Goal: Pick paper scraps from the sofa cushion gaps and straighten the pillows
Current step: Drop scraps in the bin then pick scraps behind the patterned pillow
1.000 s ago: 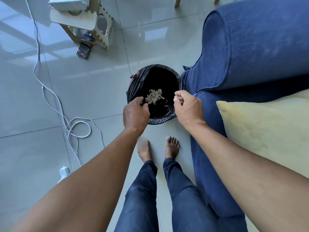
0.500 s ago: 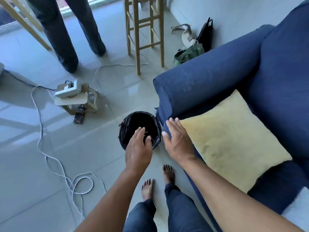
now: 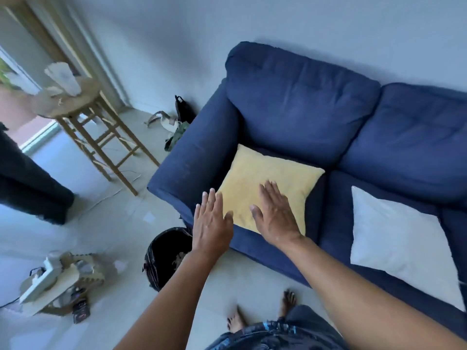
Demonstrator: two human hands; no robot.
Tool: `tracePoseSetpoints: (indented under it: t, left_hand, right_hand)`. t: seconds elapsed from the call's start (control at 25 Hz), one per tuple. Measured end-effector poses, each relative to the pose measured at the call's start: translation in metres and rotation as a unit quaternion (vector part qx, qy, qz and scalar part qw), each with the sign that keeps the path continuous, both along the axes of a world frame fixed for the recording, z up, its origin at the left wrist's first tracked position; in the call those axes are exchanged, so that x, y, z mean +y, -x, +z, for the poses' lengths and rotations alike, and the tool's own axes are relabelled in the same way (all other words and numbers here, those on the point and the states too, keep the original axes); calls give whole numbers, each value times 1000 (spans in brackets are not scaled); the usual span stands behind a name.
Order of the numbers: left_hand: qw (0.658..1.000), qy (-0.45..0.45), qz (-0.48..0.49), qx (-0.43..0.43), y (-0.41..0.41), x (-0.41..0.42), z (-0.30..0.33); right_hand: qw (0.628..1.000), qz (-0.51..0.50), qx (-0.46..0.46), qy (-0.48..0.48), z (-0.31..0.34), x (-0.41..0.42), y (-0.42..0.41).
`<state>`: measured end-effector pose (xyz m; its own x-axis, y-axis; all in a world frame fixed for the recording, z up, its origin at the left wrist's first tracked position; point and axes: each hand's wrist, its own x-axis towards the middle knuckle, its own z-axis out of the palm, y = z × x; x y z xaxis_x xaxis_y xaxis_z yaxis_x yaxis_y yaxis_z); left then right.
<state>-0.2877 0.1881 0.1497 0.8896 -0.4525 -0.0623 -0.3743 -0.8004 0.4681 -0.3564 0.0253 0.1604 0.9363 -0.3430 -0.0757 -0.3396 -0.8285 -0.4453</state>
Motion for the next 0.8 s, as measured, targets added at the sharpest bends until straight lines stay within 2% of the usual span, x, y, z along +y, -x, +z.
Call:
tracePoseSetpoints:
  t: [0.2, 0.4, 0.8]
  left_hand:
    - [986, -15, -167, -10, 38, -96, 10]
    - [959, -9, -284, -16, 106, -204, 14]
    - [898, -28, -439, -20, 273, -386, 14]
  right_hand:
    - [990, -141, 7, 21, 8, -78, 80]
    - [967, -253, 12, 25, 14, -152, 180]
    - [917, -396, 39, 28, 5, -282, 381]
